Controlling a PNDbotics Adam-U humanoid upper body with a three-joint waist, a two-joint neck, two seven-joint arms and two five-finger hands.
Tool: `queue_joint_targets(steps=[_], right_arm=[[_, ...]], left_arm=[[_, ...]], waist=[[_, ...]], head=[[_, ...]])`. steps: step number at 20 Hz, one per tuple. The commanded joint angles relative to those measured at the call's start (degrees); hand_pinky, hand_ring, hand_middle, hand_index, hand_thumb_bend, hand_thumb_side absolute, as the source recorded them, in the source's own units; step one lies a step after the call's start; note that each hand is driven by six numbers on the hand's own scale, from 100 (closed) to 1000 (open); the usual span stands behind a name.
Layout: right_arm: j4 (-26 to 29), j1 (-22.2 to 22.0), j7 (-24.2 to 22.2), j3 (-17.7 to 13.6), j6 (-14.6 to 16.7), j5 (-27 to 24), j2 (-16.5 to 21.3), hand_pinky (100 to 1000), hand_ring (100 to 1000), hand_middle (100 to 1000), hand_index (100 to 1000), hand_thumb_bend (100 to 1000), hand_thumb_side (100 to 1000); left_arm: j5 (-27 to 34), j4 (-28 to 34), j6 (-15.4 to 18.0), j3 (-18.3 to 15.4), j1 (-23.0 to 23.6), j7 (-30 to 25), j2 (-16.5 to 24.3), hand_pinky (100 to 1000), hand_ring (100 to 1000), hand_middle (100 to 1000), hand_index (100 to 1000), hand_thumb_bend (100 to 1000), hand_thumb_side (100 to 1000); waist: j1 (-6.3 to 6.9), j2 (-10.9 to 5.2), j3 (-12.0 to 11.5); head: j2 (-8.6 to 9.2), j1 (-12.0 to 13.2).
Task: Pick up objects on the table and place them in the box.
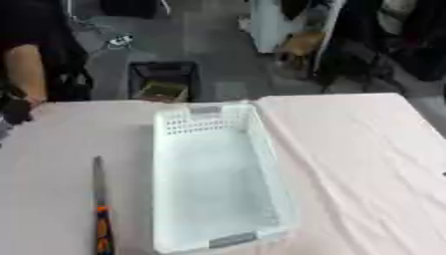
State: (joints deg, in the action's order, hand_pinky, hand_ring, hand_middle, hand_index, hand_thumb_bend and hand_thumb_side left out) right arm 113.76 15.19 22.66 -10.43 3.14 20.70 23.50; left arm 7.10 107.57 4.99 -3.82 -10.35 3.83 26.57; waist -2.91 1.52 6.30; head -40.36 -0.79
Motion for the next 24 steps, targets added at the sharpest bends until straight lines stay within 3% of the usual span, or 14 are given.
queue_joint_targets(steps=[1, 3, 6, 24], right_arm=[[0.16, -0.02, -0.32, -0.09, 0.03, -0.06, 0.50, 266, 393, 462, 649, 100, 587], [-0.01, -0.17, -0.27, -0.04, -0.06, -0.20, 0.35, 275, 401, 467, 654, 100, 627], [-0.24, -0.36, -0.43, 0.08, -0.19, -0.28, 0.26, 282, 406, 472, 658, 100, 640], [-0.41, -0.86, -2.25, 0.24, -0.14, -0.30, 0.04, 294, 409, 463, 665, 100, 657]], left_arm=[[-0.45, 0.78, 0.56, -0.10, -0.21, 1.23, 0.81, 504, 502, 611, 654, 430, 792], [-1.54, 0.75, 0.66, -0.11, 0.00, 2.31, 0.73, 528, 518, 631, 661, 373, 864], [-3.00, 0.94, 0.87, 0.04, 0.24, 3.33, 0.53, 543, 536, 652, 669, 345, 894], [-5.91, 1.35, 0.37, 0.00, 0.71, 3.14, 0.11, 554, 543, 666, 664, 314, 913]], waist=[[0.07, -0.74, -0.02], [0.06, -0.78, 0.02], [0.02, -0.79, 0.01], [-0.03, -0.83, -0.03]], head=[[-1.21, 1.02], [-1.64, 1.56], [-2.02, 2.03], [-2.56, 3.44]])
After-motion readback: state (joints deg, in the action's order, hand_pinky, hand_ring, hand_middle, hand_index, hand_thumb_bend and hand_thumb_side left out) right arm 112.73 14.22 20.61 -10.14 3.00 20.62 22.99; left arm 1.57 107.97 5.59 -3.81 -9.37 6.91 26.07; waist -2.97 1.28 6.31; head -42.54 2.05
